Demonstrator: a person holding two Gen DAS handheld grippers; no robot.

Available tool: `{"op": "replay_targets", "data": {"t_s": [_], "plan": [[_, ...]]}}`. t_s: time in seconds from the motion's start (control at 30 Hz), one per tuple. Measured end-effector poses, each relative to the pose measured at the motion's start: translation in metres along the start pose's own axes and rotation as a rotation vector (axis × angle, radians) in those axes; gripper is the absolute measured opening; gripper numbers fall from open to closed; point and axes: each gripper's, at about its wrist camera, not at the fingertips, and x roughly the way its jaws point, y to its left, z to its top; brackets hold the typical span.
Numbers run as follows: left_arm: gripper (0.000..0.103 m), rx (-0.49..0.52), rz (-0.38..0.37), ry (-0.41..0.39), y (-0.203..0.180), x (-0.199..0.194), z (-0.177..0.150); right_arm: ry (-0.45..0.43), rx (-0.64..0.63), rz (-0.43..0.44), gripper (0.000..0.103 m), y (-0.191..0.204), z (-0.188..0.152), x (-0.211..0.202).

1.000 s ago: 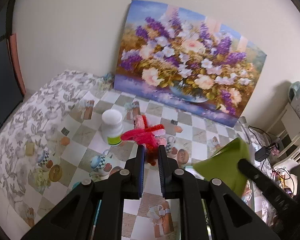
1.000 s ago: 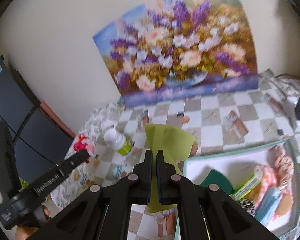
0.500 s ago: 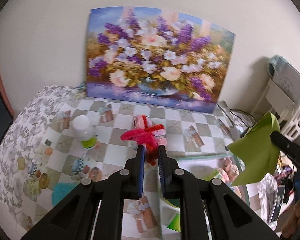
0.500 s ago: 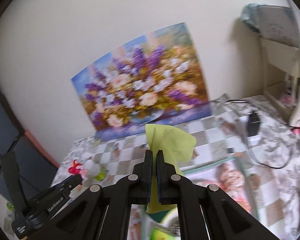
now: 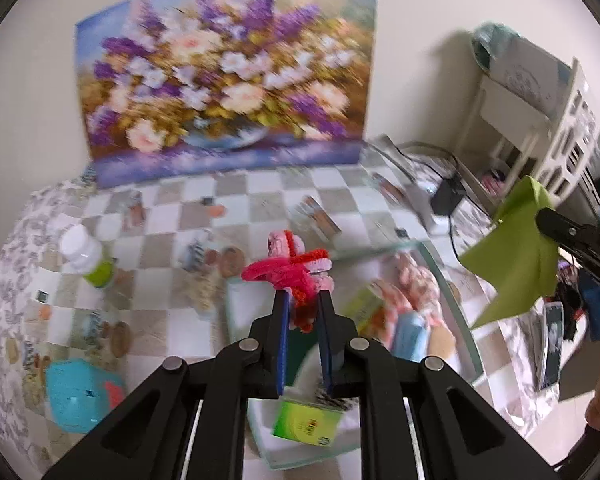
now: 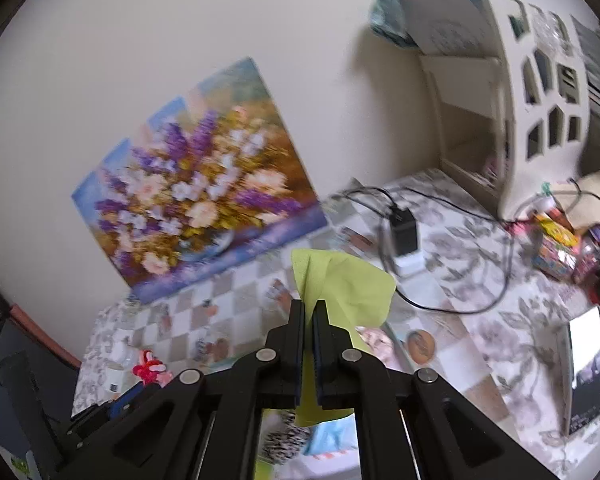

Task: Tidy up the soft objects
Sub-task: 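Lift the cloth and red ribbon and carry both over the white tray, then lower the ribbon into the tray and open the left tool while the right tool releases the cloth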

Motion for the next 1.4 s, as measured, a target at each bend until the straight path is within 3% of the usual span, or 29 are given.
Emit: {"op": "replay_targets", "data": {"t_s": [0.23, 0.7, 1.13, 1.17, 1.27, 1.4], "plan": [[0.014, 0.018, -0.045, 0.097, -0.016, 0.028, -0.011, 0.106, 0.028, -0.029, 0.004, -0.017, -0.011, 0.030], [0.014, -0.021, -0.049, 0.241, -0.013, 0.075, -0.030, 0.342, -0.004, 0.065, 0.007, 0.013, -0.052, 0.100], [0.016, -0.032, -0.031, 0.344, -0.013, 0.106, -0.045, 0.491, -0.032, 0.045, 0.008, 0.021, -0.079, 0.136], [0.020, -0.036, -0.030, 0.350, -0.012, 0.107, -0.046, 0.503, -0.037, 0.040, 0.008, 0.021, -0.081, 0.138], [0.047, -0.043, -0.021, 0.355, -0.011, 0.108, -0.046, 0.523, -0.048, 0.022, 0.009, 0.022, -0.085, 0.142], [0.053, -0.046, -0.016, 0.352, -0.010, 0.107, -0.046, 0.549, -0.041, 0.009, 0.010, 0.020, -0.088, 0.145]]}}
